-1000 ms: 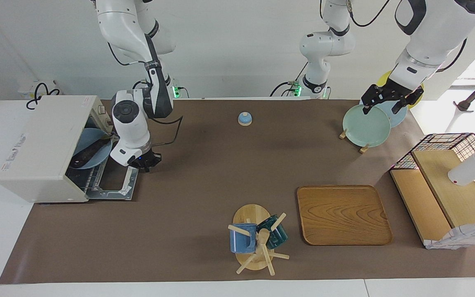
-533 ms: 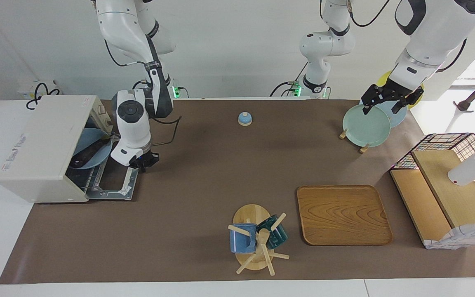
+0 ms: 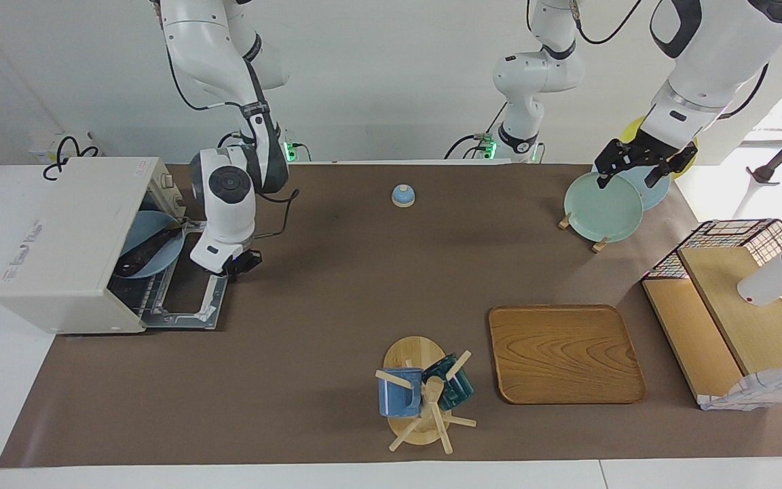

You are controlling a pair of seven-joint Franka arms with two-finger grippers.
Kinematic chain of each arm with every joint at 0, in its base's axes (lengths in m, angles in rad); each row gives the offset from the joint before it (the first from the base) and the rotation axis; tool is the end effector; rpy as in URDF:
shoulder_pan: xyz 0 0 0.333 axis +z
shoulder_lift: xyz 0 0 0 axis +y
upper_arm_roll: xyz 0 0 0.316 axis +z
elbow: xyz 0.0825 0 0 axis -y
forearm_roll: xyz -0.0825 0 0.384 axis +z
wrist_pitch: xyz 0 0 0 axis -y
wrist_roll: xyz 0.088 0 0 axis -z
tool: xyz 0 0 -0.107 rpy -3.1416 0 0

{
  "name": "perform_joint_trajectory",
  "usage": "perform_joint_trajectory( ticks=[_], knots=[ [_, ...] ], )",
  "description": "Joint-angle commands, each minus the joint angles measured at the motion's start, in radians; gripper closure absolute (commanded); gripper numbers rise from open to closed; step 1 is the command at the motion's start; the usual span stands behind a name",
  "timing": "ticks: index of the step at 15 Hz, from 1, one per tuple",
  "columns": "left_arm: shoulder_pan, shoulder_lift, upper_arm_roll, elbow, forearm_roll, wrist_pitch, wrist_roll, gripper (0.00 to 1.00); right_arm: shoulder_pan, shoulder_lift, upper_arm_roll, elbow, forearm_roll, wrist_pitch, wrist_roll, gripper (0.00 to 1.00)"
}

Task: Put eggplant into oven
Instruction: 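Push the oven door shut with the right gripper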

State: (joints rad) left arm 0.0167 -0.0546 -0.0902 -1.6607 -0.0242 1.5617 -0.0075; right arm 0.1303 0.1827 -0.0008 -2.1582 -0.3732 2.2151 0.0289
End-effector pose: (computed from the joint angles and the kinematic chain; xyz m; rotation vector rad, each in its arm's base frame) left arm 0.5333 -0.0432 0.6110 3.1216 -0.1022 -0.0709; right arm 0.5440 0.0588 0.3051 2.8035 0.4887 -0.1452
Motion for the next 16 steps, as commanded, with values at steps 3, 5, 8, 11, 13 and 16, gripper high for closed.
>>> perform_joint_trajectory(
  ticks=[3, 5, 8, 11, 13, 16],
  knots=[
    [0.011, -0.014, -0.008, -0.019, 0.012, 0.008, 0.009, 0.0, -0.026, -0.008, -0.018, 0.211, -0.035, -0.262, -0.121, 1.0],
    [0.011, -0.016, -0.008, -0.019, 0.012, 0.008, 0.007, 0.0, -0.044, -0.026, -0.018, 0.274, 0.012, -0.355, -0.156, 1.0],
    [0.011, -0.014, -0.008, -0.019, 0.012, 0.008, 0.009, 0.0, -0.109, -0.086, -0.022, 0.297, 0.062, -0.406, -0.254, 1.0],
    [0.011, -0.014, -0.008, -0.019, 0.012, 0.008, 0.009, 0.0, -0.144, -0.112, -0.024, 0.294, 0.068, -0.417, -0.322, 1.0],
    [0.011, -0.016, -0.008, -0.019, 0.012, 0.008, 0.009, 0.0, -0.166, -0.129, -0.024, 0.291, 0.069, -0.437, -0.336, 1.0],
    [0.011, -0.014, -0.008, -0.018, 0.012, 0.008, 0.009, 0.0, -0.169, -0.176, -0.025, 0.296, 0.074, -0.488, -0.359, 0.98]
  ],
)
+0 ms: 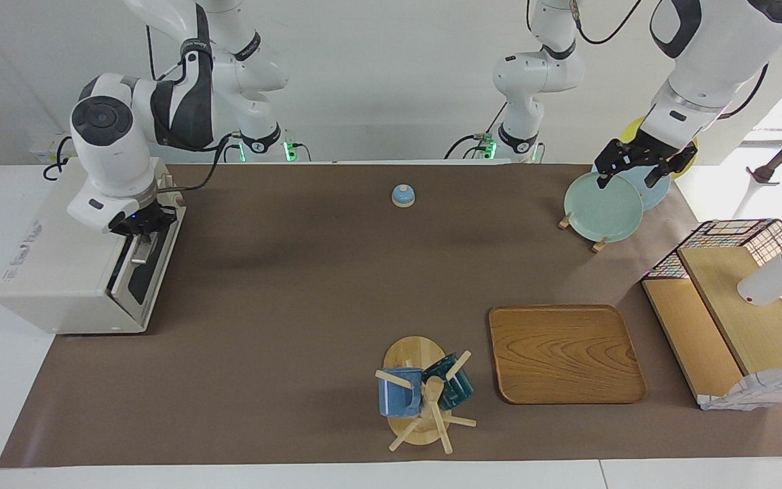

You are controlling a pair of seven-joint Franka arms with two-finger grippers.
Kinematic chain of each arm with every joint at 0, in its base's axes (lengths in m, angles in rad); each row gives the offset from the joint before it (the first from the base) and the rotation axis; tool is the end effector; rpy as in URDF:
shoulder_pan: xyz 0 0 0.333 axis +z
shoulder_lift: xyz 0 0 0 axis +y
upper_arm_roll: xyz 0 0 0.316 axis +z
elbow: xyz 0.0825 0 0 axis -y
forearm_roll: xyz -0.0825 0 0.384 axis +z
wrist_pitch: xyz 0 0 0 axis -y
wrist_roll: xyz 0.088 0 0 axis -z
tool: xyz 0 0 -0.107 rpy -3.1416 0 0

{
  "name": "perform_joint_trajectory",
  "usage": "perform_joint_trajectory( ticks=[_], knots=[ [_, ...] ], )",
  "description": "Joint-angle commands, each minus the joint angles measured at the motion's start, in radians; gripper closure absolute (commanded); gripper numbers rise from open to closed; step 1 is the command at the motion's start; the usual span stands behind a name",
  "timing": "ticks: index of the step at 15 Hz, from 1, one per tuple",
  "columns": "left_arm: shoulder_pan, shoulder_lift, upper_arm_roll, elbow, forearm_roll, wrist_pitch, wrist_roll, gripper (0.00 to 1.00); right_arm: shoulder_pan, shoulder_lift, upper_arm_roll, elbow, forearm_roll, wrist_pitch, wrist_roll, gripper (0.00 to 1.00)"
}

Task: Put eggplant into oven
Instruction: 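Push the oven door shut with the right gripper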

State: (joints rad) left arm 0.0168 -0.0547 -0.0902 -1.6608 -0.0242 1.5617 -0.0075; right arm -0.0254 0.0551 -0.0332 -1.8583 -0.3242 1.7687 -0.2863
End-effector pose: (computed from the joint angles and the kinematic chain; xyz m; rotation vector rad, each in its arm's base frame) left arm 0.5333 -0.0431 0.6110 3.1217 -0.1020 -0.0709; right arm 0.5598 -0.0605 0.4785 2.8079 0.4461 -0.2804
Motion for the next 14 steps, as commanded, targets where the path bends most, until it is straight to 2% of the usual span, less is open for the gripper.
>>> perform_joint_trajectory(
  ticks=[1, 4, 5, 6, 7, 8, 10, 14],
  knots=[
    [0.011, -0.016, -0.008, -0.019, 0.012, 0.008, 0.009, 0.0, -0.011, -0.063, 0.006, -0.002, 0.055, -0.055, -0.046, 0.95],
    [0.011, -0.016, -0.008, -0.019, 0.012, 0.008, 0.009, 0.0, -0.008, -0.087, 0.007, 0.01, 0.125, -0.066, -0.037, 0.83],
    [0.011, -0.014, -0.008, -0.019, 0.012, 0.008, 0.009, 0.0, -0.008, -0.084, 0.007, 0.027, 0.183, -0.067, -0.033, 0.75],
    [0.011, -0.014, -0.008, -0.019, 0.012, 0.008, 0.009, 0.0, -0.01, -0.08, 0.006, 0.05, 0.238, -0.075, -0.03, 0.46],
    [0.011, -0.016, -0.008, -0.019, 0.012, 0.008, 0.009, 0.0, -0.008, -0.08, 0.006, 0.066, 0.273, -0.096, -0.025, 0.0],
    [0.011, -0.016, -0.008, -0.019, 0.012, 0.008, 0.009, 0.0, -0.005, -0.083, 0.01, 0.083, 0.289, -0.121, -0.014, 0.0],
    [0.011, -0.014, -0.008, -0.019, 0.012, 0.008, 0.009, 0.0, 0.015, -0.09, 0.018, 0.114, 0.294, -0.17, 0.131, 0.0],
    [0.011, -0.014, -0.008, -0.017, 0.012, 0.008, 0.009, 0.0, 0.01, -0.083, 0.018, 0.142, 0.342, -0.175, 0.148, 0.0]
  ],
)
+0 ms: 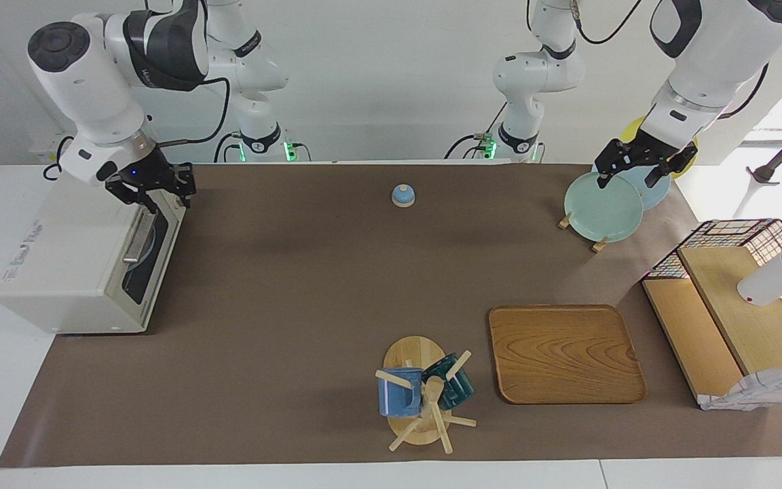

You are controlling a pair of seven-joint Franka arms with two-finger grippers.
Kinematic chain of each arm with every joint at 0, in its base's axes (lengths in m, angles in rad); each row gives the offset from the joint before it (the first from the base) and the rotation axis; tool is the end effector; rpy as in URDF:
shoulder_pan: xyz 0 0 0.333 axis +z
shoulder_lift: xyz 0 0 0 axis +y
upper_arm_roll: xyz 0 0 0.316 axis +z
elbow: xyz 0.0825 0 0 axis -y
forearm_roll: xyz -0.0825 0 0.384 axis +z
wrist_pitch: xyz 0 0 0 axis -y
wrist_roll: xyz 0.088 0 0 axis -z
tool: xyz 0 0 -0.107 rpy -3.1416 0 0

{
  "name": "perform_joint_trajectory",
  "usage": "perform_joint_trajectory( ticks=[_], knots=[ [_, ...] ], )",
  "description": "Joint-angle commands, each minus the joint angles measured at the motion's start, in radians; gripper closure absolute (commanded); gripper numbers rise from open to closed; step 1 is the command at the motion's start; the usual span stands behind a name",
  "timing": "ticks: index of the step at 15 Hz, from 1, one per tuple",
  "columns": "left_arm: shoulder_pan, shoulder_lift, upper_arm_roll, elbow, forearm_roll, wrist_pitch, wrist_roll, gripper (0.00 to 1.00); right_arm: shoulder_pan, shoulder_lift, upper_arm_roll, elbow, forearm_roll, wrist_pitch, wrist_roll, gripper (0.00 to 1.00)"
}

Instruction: Put eggplant into oven

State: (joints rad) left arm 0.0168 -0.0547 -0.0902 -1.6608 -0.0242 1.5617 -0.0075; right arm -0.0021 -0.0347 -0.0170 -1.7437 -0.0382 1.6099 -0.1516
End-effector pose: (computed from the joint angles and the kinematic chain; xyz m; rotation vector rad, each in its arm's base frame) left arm 0.5333 -0.0431 0.6110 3.1217 -0.1020 -0.0709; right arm 0.5400 -0.0144 0.5654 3.1015 0.2111 -0.1586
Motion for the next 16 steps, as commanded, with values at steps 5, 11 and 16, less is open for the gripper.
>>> perform_joint_trajectory(
  ticks=[5, 11, 16],
  knots=[
    [0.011, -0.014, -0.008, -0.019, 0.012, 0.008, 0.009, 0.0, 0.017, 0.067, -0.015, 0.127, 0.043, -0.044, 0.018, 0.0],
    [0.011, -0.016, -0.008, -0.017, 0.012, 0.008, 0.009, 0.0, 0.016, 0.07, -0.037, 0.182, 0.055, -0.083, 0.02, 0.0],
    [0.011, -0.014, -0.008, -0.019, 0.012, 0.008, 0.009, 0.0, 0.017, 0.056, -0.041, 0.165, 0.041, -0.073, 0.021, 0.0]
  ],
)
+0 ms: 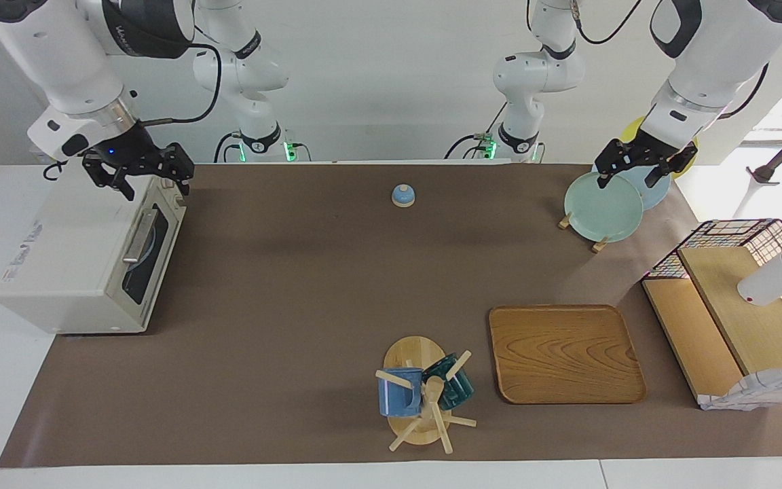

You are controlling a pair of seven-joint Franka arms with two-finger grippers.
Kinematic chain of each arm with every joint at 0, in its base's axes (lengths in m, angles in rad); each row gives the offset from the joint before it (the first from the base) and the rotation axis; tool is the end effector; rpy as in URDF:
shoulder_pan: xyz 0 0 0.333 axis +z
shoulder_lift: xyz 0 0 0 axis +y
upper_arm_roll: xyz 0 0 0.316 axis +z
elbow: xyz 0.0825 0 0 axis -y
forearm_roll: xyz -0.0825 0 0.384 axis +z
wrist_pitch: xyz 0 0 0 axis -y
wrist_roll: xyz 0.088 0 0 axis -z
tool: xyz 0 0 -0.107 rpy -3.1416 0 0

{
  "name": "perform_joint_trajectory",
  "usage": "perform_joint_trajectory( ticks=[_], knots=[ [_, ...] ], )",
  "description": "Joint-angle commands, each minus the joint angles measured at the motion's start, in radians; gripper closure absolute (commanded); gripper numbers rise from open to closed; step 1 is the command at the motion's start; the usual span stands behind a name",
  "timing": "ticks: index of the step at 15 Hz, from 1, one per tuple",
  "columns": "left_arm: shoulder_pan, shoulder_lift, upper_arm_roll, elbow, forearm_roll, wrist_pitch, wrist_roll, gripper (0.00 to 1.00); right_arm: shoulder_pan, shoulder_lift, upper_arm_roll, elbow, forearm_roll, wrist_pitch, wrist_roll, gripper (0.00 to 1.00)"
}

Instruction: Put eggplant into oven

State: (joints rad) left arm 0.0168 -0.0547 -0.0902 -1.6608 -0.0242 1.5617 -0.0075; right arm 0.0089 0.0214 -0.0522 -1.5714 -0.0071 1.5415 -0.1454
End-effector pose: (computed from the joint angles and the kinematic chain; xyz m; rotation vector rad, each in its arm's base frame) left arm 0.5333 -0.0431 0.6110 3.1217 -0.1020 -0.0709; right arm 0.5568 -0.0246 0.6098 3.1331 0.1600 -0.0813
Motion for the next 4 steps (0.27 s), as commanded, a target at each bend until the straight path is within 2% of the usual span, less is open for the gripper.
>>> perform_joint_trajectory(
  ticks=[1, 4],
  knots=[
    [0.011, -0.016, -0.008, -0.019, 0.012, 0.008, 0.009, 0.0, 0.009, -0.009, -0.006, -0.018, 0.01, -0.004, 0.017, 0.0],
    [0.011, -0.014, -0.008, -0.017, 0.012, 0.008, 0.009, 0.0, 0.006, -0.005, -0.005, -0.006, -0.005, -0.011, 0.012, 0.0]
  ],
)
